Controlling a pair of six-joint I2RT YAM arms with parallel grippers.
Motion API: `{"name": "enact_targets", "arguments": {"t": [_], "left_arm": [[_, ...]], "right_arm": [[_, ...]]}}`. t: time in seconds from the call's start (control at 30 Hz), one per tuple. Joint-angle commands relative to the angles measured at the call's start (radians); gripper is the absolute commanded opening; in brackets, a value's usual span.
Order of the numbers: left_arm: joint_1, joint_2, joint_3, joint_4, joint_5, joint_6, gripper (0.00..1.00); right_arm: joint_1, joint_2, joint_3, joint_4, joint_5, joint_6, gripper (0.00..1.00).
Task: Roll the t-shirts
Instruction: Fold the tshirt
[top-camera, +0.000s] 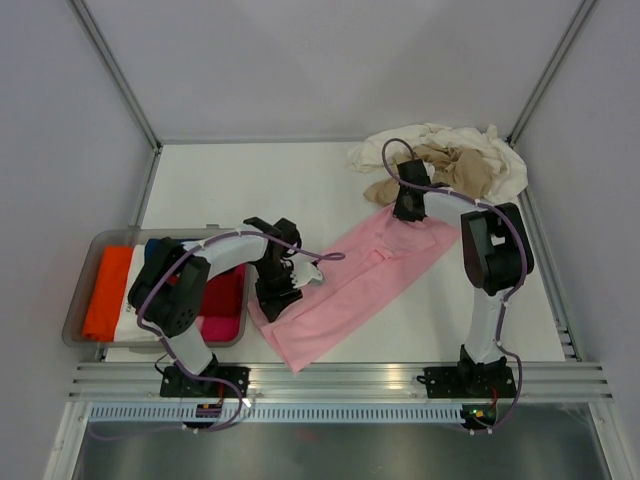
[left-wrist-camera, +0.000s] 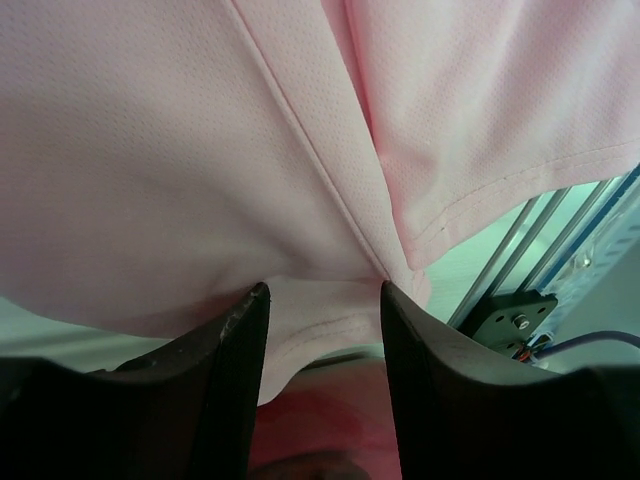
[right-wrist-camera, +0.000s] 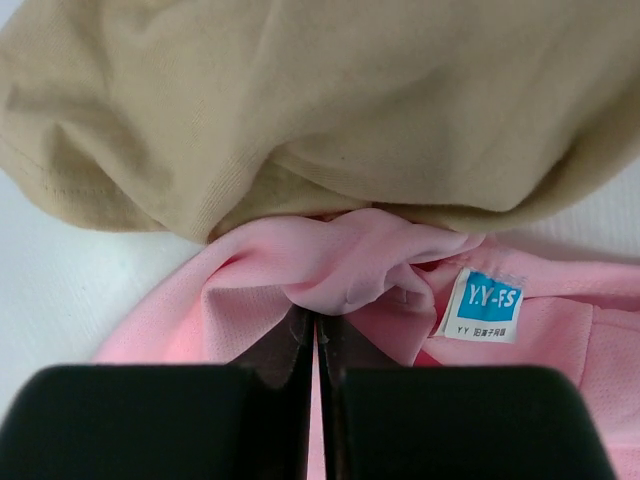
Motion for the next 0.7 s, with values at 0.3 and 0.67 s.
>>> {"name": "enact_targets", "arguments": {"t": [0.3,0.67], "left_arm": [[-0.006,-0.033,0.240,-0.179,0.094,0.058,0.55],[0.011,-0.002,0.274,-0.153,0.089,0.000,0.56]], "right_arm": [[0.020,-0.079,0.069,-0.218,-0.173,-0.165,0.27],[-0.047,-0.044,0.374,-0.437,0.042,-0.141,0.66]]}}
